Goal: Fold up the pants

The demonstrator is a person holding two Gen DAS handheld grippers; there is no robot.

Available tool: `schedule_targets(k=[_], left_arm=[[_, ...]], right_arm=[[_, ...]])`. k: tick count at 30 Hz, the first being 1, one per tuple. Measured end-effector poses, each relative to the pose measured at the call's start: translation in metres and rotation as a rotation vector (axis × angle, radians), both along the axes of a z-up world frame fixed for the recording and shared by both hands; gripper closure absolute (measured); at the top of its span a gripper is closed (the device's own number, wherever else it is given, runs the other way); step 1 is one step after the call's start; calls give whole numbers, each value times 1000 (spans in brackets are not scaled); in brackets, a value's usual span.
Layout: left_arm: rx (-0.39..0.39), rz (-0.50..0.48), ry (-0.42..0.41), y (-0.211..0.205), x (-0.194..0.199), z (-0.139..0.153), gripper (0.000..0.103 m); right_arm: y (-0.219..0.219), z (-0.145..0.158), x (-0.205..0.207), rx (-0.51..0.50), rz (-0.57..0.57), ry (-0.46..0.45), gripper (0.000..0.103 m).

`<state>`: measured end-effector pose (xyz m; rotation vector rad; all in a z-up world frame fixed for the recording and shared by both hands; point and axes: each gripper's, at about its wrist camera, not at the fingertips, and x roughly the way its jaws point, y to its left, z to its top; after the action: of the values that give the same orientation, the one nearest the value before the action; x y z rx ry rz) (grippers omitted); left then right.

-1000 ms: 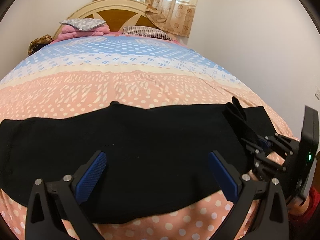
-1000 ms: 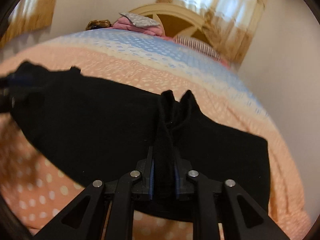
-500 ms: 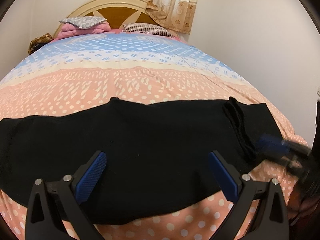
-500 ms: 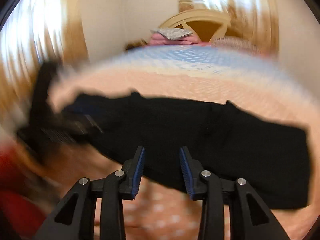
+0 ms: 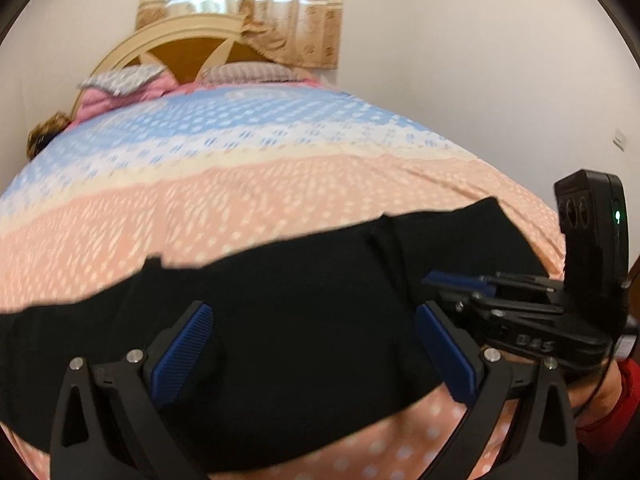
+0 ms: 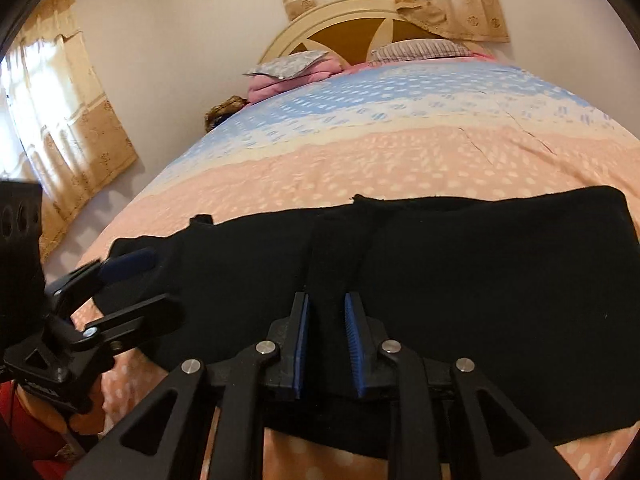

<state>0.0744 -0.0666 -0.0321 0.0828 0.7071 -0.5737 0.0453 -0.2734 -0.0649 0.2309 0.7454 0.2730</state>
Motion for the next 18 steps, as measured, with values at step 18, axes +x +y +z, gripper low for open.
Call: schedule_targets(k=[18], left_arm=[[118, 57, 134, -106, 31, -36, 0]], right_arm=[[-169, 0, 24, 128, -368, 70, 83]])
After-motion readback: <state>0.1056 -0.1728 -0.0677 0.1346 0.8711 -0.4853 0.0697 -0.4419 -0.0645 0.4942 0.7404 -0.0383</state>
